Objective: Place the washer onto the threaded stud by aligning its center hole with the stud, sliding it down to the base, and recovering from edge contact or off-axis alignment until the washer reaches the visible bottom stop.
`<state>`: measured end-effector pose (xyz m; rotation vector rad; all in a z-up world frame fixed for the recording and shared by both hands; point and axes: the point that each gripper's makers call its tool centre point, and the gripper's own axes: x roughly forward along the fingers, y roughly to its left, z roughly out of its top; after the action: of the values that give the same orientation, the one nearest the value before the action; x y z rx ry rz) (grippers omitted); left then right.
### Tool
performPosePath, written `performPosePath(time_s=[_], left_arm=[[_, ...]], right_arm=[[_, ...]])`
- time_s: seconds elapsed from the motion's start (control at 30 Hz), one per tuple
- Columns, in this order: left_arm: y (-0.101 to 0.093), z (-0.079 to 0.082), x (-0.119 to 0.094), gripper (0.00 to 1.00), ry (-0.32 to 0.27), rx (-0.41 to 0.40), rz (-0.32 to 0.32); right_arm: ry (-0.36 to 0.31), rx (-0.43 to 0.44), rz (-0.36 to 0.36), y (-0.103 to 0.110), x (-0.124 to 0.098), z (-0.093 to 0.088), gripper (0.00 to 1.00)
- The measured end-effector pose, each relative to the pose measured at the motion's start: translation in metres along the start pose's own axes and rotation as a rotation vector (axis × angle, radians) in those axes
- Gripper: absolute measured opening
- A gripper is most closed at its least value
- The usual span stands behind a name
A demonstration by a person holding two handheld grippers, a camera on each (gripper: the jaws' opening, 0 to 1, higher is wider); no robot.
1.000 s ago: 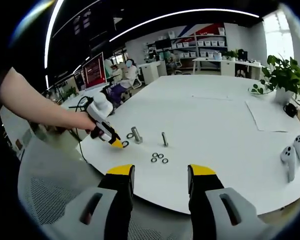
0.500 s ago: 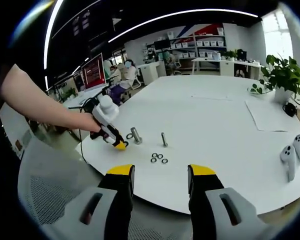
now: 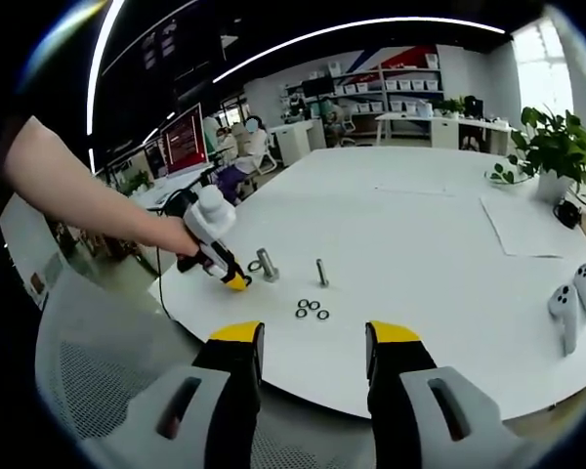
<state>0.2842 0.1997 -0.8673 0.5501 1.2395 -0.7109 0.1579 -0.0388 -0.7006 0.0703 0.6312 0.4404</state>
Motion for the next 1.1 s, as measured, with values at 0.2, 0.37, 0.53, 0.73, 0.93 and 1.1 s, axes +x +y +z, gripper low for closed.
performPosePath(time_s=[0.2, 0.37, 0.53, 0.73, 0.93, 1.1], left_arm=[[-0.0041, -0.0073, -0.0016, 0.21, 0.065, 0.057, -0.017], [-0.0038, -0.0083, -0.0006, 0.21, 0.09, 0.079, -0.02], [-0.0067, -0.0088, 0.0004, 0.26, 0.132, 0.121, -0.048], [-0.0073, -0.0098, 0.0, 0.28, 0.14, 0.148, -0.041], [-0.0079, -0.0101, -0.0007, 0.27, 0.137, 0.141, -0.033], [-0.0023, -0.0093, -0.0003, 0.21, 0.127, 0.105, -0.025]], right_arm=[[0.0, 0.003, 0.0, 0.0001, 0.0001, -0.0002, 0.44], [-0.003, 0.003, 0.0, 0.0, -0.0001, 0.0001, 0.44], [0.001, -0.001, 0.004, 0.0009, 0.0004, -0.0002, 0.44], [-0.002, 0.002, 0.002, 0.0003, 0.0002, 0.0002, 0.43], [-0.003, -0.001, 0.006, 0.0014, 0.0002, 0.0006, 0.43], [-0.004, -0.001, 0.006, 0.0015, 0.0002, 0.0005, 0.43]])
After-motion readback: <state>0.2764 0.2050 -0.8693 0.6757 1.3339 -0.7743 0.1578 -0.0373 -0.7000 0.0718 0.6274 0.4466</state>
